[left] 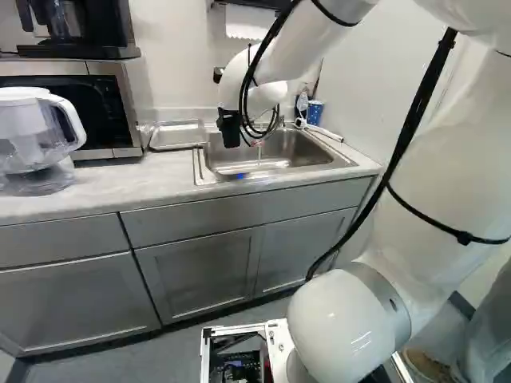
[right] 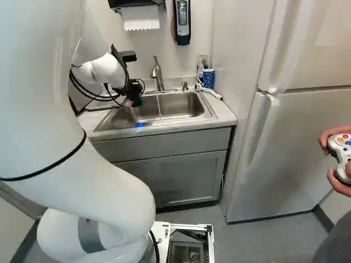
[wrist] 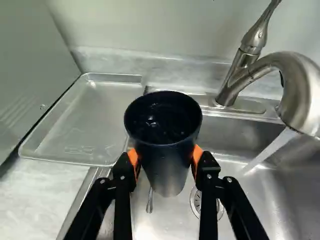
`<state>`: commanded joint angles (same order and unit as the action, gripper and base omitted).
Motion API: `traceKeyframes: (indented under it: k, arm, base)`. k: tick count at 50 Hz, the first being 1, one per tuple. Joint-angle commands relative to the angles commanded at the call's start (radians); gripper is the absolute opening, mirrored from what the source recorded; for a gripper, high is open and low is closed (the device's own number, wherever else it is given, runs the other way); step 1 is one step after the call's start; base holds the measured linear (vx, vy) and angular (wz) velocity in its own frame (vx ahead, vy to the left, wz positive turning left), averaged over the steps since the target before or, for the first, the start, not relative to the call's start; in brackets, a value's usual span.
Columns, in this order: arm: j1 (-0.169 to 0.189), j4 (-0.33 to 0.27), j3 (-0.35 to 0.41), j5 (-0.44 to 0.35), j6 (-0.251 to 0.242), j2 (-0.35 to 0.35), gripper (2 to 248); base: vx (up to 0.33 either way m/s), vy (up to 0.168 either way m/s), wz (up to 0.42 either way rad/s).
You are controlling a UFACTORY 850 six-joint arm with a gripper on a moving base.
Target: Rinse the cup and place it in the tray
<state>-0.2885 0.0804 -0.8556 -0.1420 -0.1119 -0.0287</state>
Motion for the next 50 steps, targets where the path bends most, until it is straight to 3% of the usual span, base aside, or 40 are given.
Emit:
traceKeyframes:
  k: [50]
  arm:
    - [0.000, 0.000, -0.032, 0.000, 0.000, -0.082, 121]
  base:
    - [0.000, 0.000, 0.000]
